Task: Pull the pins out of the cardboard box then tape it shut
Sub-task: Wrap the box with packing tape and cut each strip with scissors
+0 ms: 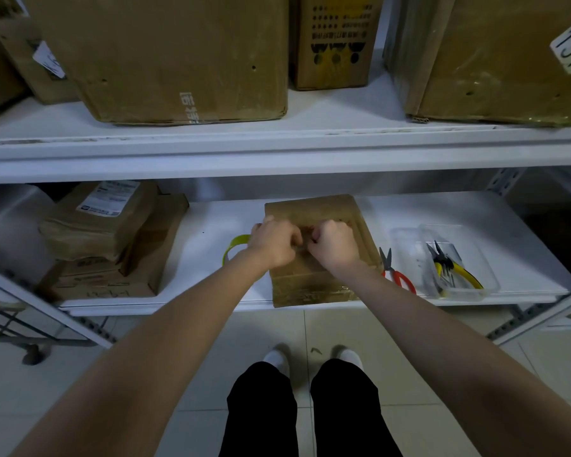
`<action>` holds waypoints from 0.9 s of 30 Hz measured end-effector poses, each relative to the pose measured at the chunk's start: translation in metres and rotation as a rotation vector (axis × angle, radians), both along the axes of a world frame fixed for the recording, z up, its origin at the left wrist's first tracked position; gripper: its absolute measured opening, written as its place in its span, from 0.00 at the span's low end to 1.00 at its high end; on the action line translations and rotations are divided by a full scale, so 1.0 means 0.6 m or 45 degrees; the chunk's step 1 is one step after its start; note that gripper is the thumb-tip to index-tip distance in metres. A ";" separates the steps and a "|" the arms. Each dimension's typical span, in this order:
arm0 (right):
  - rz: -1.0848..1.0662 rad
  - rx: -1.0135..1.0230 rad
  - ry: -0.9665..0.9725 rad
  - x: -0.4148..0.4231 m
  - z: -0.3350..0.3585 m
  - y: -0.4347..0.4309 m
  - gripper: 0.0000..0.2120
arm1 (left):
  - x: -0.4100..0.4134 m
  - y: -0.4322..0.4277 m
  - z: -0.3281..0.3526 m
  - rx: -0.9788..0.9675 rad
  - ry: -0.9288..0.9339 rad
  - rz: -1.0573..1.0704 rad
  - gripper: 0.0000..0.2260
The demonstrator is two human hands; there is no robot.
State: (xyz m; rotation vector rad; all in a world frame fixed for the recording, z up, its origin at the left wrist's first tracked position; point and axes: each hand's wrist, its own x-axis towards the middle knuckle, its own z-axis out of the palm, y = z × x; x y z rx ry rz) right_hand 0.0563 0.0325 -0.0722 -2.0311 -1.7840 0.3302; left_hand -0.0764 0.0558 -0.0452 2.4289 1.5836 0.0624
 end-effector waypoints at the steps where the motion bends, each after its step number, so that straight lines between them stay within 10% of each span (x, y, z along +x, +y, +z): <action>1: 0.006 -0.007 -0.023 -0.001 0.001 0.000 0.09 | 0.004 -0.006 0.001 -0.047 0.014 -0.044 0.19; 16: 0.097 -0.056 -0.568 0.021 0.042 -0.004 0.06 | 0.003 -0.033 -0.003 -0.162 0.215 -0.093 0.18; 27: 0.437 -0.172 -0.713 0.005 -0.023 -0.035 0.26 | -0.021 -0.043 0.010 -0.144 0.222 0.022 0.15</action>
